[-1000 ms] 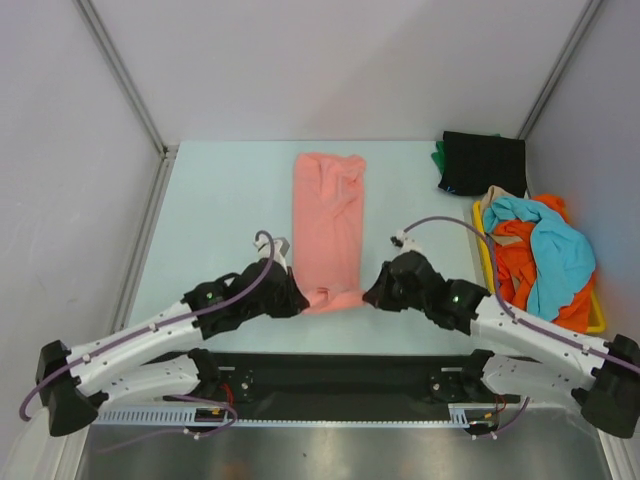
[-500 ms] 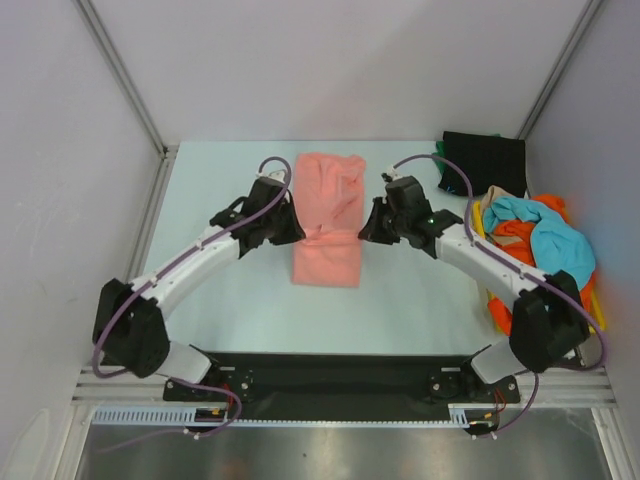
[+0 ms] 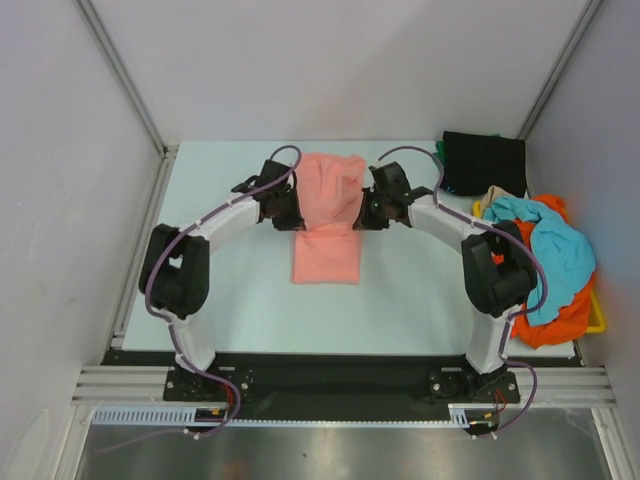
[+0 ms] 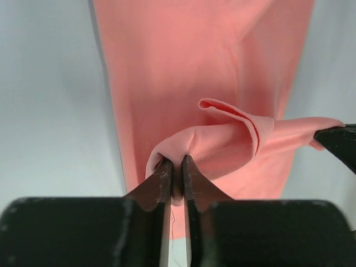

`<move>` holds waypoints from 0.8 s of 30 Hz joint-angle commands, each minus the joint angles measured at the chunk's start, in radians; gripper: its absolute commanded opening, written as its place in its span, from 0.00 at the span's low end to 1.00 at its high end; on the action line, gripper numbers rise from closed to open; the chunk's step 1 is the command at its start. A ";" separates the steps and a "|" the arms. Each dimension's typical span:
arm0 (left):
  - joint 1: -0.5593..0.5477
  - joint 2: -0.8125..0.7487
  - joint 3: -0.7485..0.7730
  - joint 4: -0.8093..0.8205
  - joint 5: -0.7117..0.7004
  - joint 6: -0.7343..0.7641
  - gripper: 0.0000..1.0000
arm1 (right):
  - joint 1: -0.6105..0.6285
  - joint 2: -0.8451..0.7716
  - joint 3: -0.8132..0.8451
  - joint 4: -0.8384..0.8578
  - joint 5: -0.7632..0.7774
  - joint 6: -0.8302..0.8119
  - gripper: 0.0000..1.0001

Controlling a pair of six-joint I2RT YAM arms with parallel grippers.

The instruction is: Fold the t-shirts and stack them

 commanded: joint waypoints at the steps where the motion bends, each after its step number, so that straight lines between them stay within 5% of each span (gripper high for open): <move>1: 0.048 0.086 0.106 -0.065 -0.025 0.053 0.18 | -0.035 0.077 0.085 -0.035 0.036 -0.037 0.00; 4: 0.086 0.202 0.244 -0.108 0.021 0.063 0.27 | -0.064 0.167 0.192 -0.051 0.026 -0.028 0.06; 5: 0.094 0.257 0.293 -0.132 0.030 0.068 0.27 | -0.072 0.221 0.231 -0.055 0.012 -0.035 0.16; 6: 0.108 0.286 0.347 -0.192 0.030 0.074 0.29 | -0.090 0.247 0.275 -0.068 0.003 -0.046 0.48; 9: 0.126 0.333 0.530 -0.301 0.027 0.092 0.48 | -0.106 0.312 0.487 -0.205 0.025 -0.079 0.73; 12: 0.126 0.232 0.544 -0.312 -0.016 0.097 0.50 | -0.104 0.210 0.440 -0.178 0.044 -0.100 0.77; 15: 0.123 0.094 0.340 -0.198 -0.025 0.073 0.51 | -0.098 0.111 0.269 -0.088 0.015 -0.078 0.75; 16: 0.122 -0.060 0.109 -0.105 0.001 0.044 0.51 | -0.056 -0.003 0.144 -0.037 0.012 -0.066 0.72; 20: 0.096 -0.156 -0.069 0.005 0.027 0.027 0.51 | 0.014 -0.064 0.009 0.043 -0.040 -0.057 0.72; 24: 0.025 -0.229 -0.214 0.074 0.044 0.011 0.50 | 0.061 -0.015 0.047 0.054 -0.076 -0.040 0.71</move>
